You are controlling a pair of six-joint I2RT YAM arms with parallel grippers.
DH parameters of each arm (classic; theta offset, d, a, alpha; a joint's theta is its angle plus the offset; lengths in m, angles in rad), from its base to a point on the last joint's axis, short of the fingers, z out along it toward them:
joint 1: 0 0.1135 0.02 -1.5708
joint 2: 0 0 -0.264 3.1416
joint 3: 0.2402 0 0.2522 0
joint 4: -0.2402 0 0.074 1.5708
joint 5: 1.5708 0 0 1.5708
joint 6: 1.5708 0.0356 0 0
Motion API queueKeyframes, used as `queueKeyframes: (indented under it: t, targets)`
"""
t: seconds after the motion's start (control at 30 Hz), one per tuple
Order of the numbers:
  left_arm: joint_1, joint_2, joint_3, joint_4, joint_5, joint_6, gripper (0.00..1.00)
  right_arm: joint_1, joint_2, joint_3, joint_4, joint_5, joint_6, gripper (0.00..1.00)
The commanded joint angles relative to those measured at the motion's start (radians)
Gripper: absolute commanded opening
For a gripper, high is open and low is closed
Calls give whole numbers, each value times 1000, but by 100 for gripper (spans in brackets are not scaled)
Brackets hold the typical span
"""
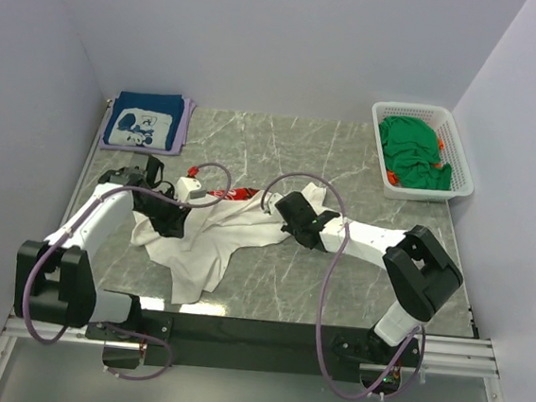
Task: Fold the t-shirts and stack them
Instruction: Flatten the tshirt out
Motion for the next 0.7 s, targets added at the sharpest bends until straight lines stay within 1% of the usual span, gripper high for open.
queueKeyframes:
  t: [0.0,0.07,0.1,0.23,0.3,0.33,0.37,0.4,0.43,0.47,0.5,0.53,0.57,0.6,0.63,0.67]
  targets:
    - [23,-119,53,8,40,-15,36,-25,-87,30,-36,-46,19,0]
    - [30,-167,30,39,27,-7,43,-51,-109,50,-79,-77,24,0]
    - [30,-206,16,60,14,26,43,-59,-112,61,-91,-94,27,0]
    - [33,-282,-64,141,-37,140,44,-114,-106,136,-189,-213,31,0]
    - [33,-288,-77,174,-33,187,46,-151,-103,154,-211,-244,33,0]
    - [33,-280,-70,180,-2,217,50,-165,-103,168,-223,-267,25,0]
    - [33,-267,-49,171,7,262,54,-174,-103,171,-240,-287,24,0]
    - [33,-227,-33,165,15,369,56,-192,-100,181,-246,-299,22,0]
    - [31,-201,-16,190,9,390,57,-202,-97,187,-259,-316,13,0]
    - [31,-169,43,192,10,405,57,-208,-89,191,-275,-330,13,0]
    - [31,-76,91,171,15,459,57,-215,-84,200,-282,-352,14,0]
    - [31,-19,146,125,26,496,58,-226,-80,207,-306,-373,10,0]
    - [31,40,277,26,53,567,69,-231,-74,211,-311,-391,13,0]
    - [31,156,348,-46,72,614,80,-232,-72,213,-314,-399,16,0]
    - [31,213,420,-112,87,658,96,-234,-70,213,-317,-408,21,0]
    - [28,270,556,-210,114,687,96,-234,-67,213,-323,-413,24,0]
